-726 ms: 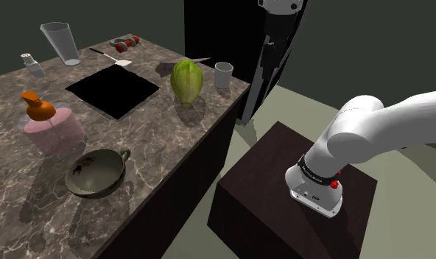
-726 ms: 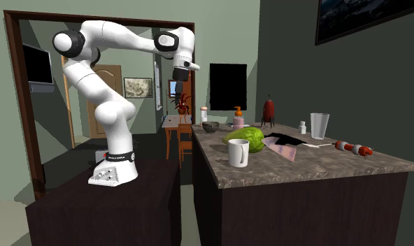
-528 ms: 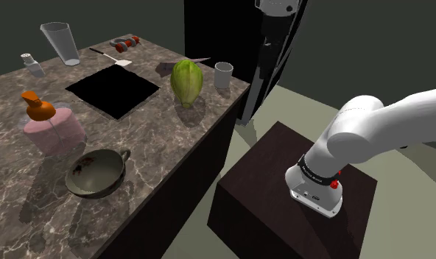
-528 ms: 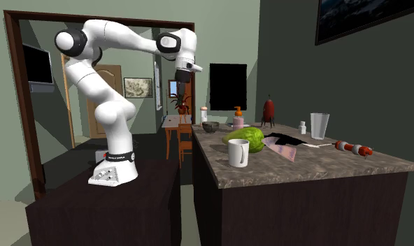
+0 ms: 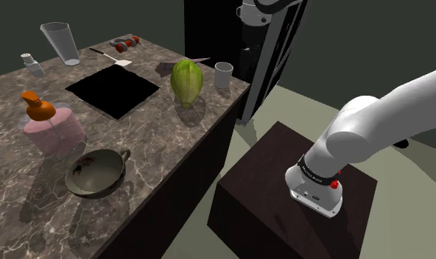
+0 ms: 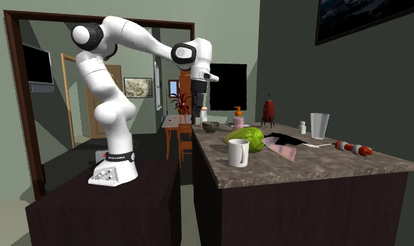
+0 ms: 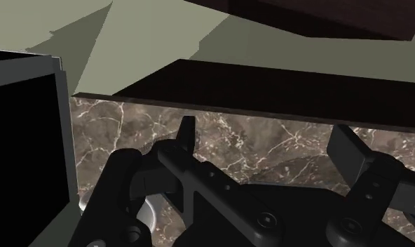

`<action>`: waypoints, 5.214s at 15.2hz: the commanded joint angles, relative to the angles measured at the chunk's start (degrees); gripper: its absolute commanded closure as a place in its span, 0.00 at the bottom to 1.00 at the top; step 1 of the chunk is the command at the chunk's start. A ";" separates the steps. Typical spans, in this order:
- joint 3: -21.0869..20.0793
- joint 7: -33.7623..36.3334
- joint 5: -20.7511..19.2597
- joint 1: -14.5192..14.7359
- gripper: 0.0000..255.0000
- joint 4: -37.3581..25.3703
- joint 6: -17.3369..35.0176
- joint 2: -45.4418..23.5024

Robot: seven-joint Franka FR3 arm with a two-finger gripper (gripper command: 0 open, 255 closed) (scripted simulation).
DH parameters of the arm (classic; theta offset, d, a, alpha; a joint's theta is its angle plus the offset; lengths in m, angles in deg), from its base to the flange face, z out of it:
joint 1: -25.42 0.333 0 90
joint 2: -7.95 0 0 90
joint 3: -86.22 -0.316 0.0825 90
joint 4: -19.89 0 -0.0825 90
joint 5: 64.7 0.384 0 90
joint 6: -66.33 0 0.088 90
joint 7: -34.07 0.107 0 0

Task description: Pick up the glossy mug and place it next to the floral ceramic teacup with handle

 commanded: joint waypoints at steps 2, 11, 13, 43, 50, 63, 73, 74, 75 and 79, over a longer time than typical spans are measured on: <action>1.08 -1.94 -0.84 -0.48 0.00 -2.43 4.76 -6.09; 3.34 -7.32 -1.45 -1.57 0.00 -13.52 15.15 -24.62; 3.64 -8.52 -1.27 -1.83 0.00 -16.78 16.70 -28.78; 3.95 -9.70 -1.04 -2.29 1.00 -18.15 21.18 -34.04; 3.92 -9.91 -1.05 -2.23 1.00 -20.73 16.13 -31.57; 3.86 -10.34 -1.00 -2.13 1.00 -27.16 6.59 -28.44; 3.81 -10.72 -0.93 -2.08 1.00 -33.46 -0.75 -27.39; 3.18 -9.44 -0.97 -1.44 1.00 -32.33 -0.66 -26.43; 2.55 -8.15 -0.98 -0.81 1.00 -31.28 -0.59 -25.53; -0.18 -2.99 -0.78 1.67 1.00 -27.77 -0.49 -22.44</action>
